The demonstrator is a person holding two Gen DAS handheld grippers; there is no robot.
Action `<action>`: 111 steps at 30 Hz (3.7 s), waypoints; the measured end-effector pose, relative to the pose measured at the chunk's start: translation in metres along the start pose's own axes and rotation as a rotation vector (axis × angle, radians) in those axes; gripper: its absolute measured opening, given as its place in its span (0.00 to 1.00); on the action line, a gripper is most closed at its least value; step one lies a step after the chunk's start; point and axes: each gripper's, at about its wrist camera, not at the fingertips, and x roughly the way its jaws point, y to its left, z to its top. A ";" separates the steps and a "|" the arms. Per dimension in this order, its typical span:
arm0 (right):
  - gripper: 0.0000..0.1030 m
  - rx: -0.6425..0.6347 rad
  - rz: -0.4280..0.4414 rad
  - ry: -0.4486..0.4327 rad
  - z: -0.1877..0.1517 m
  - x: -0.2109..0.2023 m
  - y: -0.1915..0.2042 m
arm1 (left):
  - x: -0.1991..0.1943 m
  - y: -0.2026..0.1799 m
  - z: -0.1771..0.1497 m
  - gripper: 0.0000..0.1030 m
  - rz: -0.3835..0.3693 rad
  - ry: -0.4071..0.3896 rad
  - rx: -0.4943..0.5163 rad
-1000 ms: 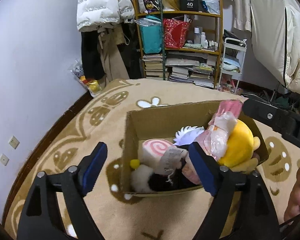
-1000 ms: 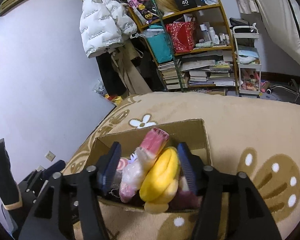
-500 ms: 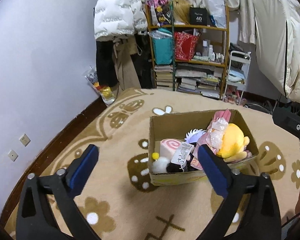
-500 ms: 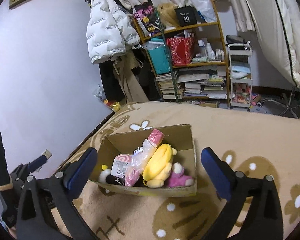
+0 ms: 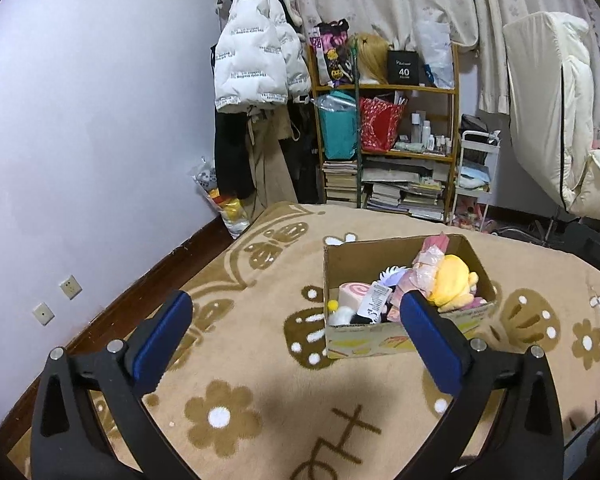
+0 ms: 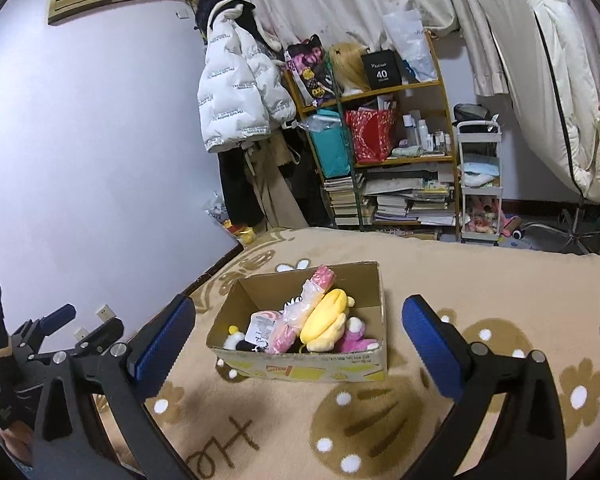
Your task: Organize soft objects
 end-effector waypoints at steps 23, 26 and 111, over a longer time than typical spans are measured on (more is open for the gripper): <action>1.00 -0.100 -0.088 -0.075 -0.032 -0.031 -0.002 | -0.031 0.012 -0.032 0.99 0.013 -0.061 -0.010; 1.00 -0.101 -0.081 -0.070 -0.037 -0.028 -0.005 | -0.028 0.009 -0.035 0.99 0.005 -0.057 0.000; 1.00 -0.138 -0.129 0.005 -0.055 -0.013 -0.012 | -0.012 -0.011 -0.050 0.99 0.008 0.009 0.061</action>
